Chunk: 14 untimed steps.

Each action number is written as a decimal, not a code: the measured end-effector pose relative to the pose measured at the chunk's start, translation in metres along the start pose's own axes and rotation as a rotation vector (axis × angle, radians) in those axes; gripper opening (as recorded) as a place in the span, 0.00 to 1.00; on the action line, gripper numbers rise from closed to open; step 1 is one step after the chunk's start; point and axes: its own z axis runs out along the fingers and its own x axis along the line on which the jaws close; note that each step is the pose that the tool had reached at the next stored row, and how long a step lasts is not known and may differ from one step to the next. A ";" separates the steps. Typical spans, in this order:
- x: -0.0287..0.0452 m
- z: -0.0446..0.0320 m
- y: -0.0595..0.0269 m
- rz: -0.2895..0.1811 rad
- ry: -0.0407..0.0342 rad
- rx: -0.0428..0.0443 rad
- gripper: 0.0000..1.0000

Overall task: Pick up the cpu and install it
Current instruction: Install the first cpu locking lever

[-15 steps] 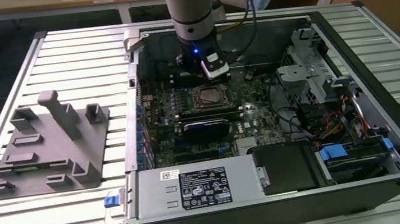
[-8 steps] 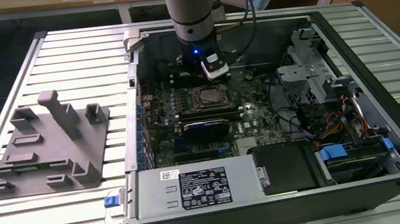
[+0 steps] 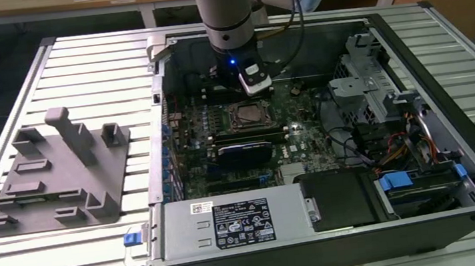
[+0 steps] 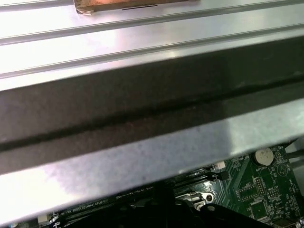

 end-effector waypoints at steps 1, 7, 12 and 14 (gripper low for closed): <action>0.0000 0.0002 -0.0001 0.000 -0.0008 0.0001 0.11; 0.0003 0.0022 -0.0006 -0.001 -0.0044 0.0013 0.11; 0.0002 0.0022 -0.0010 -0.001 -0.0055 0.0051 0.11; 0.0002 0.0027 -0.0012 -0.001 -0.0061 0.0056 0.11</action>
